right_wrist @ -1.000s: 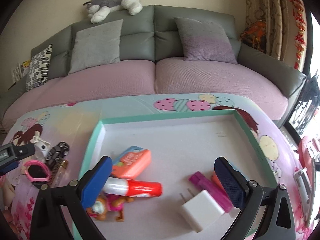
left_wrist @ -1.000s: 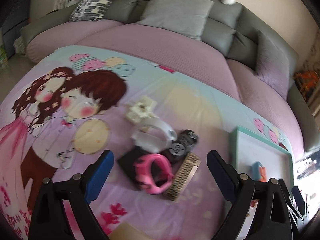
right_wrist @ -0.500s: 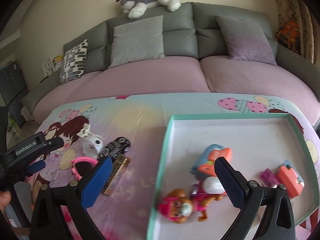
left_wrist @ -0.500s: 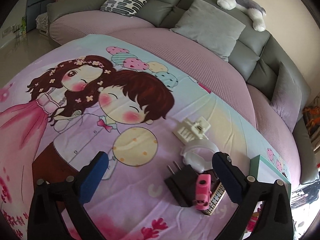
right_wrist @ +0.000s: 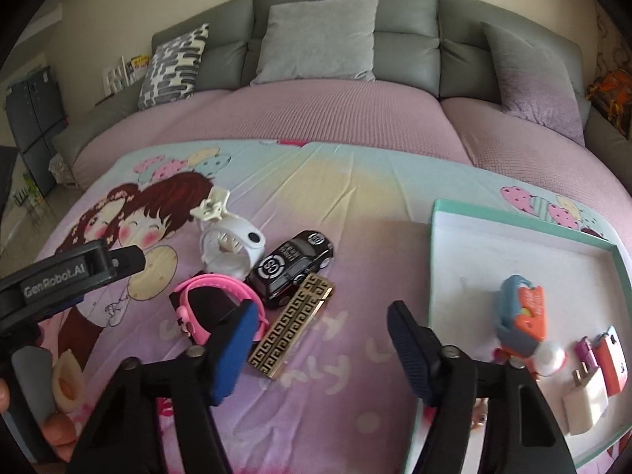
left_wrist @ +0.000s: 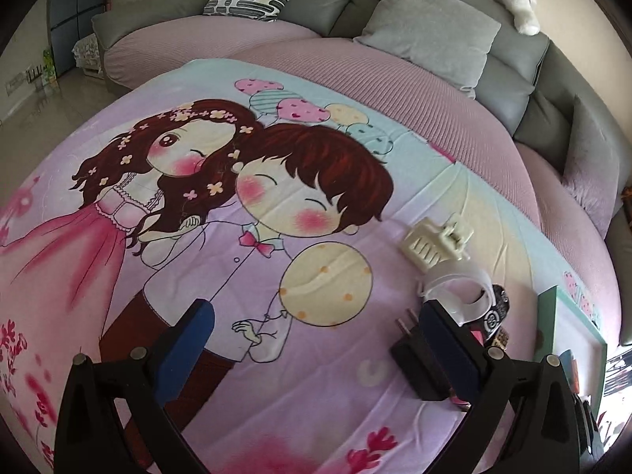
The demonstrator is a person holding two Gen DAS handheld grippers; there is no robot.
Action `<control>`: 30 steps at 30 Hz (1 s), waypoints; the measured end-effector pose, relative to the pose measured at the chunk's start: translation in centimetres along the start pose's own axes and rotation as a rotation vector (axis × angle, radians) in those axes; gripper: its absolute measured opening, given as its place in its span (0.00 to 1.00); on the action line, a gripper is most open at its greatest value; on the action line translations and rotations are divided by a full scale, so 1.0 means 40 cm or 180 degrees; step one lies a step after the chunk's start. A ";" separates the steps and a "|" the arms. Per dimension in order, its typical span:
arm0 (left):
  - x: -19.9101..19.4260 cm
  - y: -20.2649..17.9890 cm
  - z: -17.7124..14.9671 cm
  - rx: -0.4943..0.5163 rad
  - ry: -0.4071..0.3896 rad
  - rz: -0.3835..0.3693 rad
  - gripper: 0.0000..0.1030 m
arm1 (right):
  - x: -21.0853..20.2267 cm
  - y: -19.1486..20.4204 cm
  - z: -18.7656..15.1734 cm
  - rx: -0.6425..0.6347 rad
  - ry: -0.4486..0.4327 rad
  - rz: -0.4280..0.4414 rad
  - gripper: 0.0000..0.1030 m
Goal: Organize rigid objects
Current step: 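Withdraw both tools from the tray toward the remaining items, then grasp the gold patterned bar with the right tool while the left tool grasps the pink watch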
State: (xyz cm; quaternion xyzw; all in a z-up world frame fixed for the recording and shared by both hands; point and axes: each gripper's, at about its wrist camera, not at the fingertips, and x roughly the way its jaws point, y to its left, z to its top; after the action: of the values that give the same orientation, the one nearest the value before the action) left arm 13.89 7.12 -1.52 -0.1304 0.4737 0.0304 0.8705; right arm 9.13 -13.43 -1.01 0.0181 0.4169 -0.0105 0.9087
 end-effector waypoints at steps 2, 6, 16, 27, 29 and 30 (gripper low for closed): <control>0.006 0.010 0.001 -0.0037 0.0040 -0.0050 1.00 | 0.021 0.005 0.001 -0.0003 0.0083 -0.0019 0.62; 0.007 0.022 0.003 -0.0100 0.0052 -0.0132 1.00 | 0.060 0.001 -0.004 0.0093 0.0232 -0.0012 0.54; 0.012 0.016 0.003 -0.0115 0.0121 -0.0237 1.00 | 0.085 0.009 0.006 0.0064 0.0267 -0.0054 0.48; -0.010 -0.040 -0.002 0.0167 0.0140 -0.0419 1.00 | 0.061 -0.021 -0.039 0.0056 0.0399 -0.0105 0.22; -0.015 -0.057 -0.006 0.0254 0.0137 -0.0388 1.00 | 0.053 -0.031 -0.051 0.0117 0.0420 -0.0102 0.22; -0.018 -0.067 -0.008 0.0314 0.0131 -0.0373 1.00 | 0.049 -0.033 -0.056 0.0122 0.0430 -0.0106 0.22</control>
State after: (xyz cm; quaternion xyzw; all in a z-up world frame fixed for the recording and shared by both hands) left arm 13.69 4.49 -0.56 -0.1154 0.4839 -0.0467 0.8662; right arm 8.69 -14.66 -3.99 0.0292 0.4773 -0.0323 0.8777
